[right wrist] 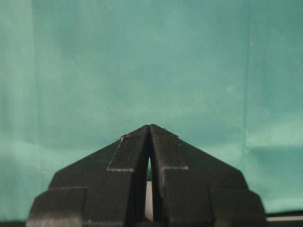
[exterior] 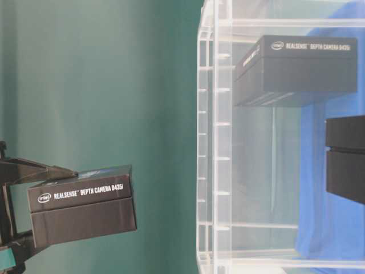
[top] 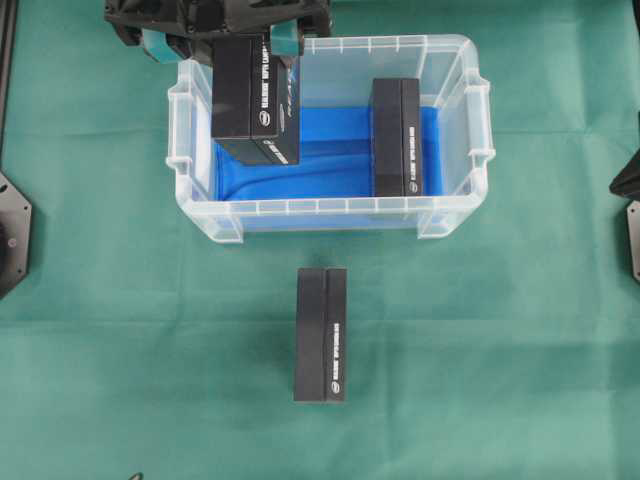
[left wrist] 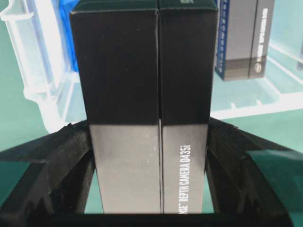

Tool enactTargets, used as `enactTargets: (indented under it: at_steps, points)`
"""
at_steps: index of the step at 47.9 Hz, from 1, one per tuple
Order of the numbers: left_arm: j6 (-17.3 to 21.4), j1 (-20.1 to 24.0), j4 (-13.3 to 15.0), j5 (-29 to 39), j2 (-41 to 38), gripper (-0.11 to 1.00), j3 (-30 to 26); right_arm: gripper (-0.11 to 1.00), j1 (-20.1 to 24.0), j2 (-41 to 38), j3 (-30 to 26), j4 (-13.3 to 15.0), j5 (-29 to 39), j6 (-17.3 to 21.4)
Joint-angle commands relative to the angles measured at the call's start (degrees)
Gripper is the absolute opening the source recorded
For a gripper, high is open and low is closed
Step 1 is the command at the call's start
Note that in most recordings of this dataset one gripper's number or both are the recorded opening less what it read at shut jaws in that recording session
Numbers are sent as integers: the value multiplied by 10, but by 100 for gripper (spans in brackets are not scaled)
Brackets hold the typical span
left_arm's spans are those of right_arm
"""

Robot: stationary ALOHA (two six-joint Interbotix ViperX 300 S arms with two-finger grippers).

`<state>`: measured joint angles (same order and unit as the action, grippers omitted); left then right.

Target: Take the box out of the case with the left arm.

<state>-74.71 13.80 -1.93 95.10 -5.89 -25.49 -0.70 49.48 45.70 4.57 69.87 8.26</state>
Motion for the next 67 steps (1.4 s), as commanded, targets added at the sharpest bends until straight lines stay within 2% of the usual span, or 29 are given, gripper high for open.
enactTargets:
  at_steps: [1, 25, 38, 47, 67]
  points:
    - [1, -2, -2, -2, 13, 60, -13, 7, -2, -3, -17, 1, -2, 3]
    - [0, -4, -2, -2, 17, 60, -5, 7, -2, -2, -22, 1, -2, 3]
    - [-15, -24, -2, 11, 25, 60, 11, 7, -2, -2, -25, 0, -1, 3]
    - [-38, -60, -2, 19, 33, 60, 13, 7, -2, -2, -26, -1, -2, 3]
    - [-145, -178, -2, 32, 46, 60, 31, 7, -2, -2, -30, -1, -1, 3]
